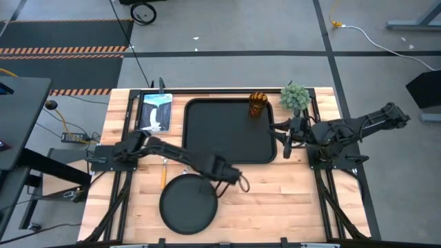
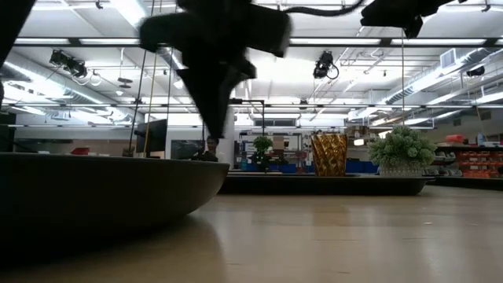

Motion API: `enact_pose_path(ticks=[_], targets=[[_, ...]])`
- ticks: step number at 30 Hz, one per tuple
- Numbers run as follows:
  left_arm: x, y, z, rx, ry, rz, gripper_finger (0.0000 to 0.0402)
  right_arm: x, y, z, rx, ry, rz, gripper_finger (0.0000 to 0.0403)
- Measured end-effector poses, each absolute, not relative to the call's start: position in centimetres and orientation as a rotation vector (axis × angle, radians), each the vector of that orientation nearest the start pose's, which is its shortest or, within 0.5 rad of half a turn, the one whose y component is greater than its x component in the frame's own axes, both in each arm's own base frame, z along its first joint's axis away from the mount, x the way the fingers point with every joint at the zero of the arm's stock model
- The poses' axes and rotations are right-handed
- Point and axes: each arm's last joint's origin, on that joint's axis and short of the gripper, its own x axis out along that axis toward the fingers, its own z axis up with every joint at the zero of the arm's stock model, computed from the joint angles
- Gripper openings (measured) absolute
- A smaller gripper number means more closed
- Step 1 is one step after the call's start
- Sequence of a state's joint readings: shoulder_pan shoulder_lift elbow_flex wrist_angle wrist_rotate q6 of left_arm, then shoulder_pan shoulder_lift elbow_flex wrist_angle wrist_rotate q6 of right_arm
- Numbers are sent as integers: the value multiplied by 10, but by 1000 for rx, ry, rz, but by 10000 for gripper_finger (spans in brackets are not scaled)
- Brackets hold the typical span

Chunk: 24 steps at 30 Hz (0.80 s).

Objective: Pick and place plate/cup/fork/spoon on tray
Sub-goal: Put the gray plate on the black tray

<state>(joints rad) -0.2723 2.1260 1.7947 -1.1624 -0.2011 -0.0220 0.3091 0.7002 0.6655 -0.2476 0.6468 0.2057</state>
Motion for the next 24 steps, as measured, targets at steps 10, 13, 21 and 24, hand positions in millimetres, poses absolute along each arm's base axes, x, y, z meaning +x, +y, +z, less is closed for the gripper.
enact_pose_path(ticks=[10, 13, 21, 24], targets=[[334, -148, 225, 187, 1355, 34, 9, 150, 32, 302, 56, 203, -338, 116], [314, -151, 229, 146, 1283, 68, 9, 150, 32, 302, 55, 201, -338, 116], [258, -141, 226, -80, 1173, 158, 9, 152, 33, 301, 46, 209, -334, 116], [236, -139, 221, -190, 1144, 187, 9, 152, 33, 301, 46, 211, -327, 116]])
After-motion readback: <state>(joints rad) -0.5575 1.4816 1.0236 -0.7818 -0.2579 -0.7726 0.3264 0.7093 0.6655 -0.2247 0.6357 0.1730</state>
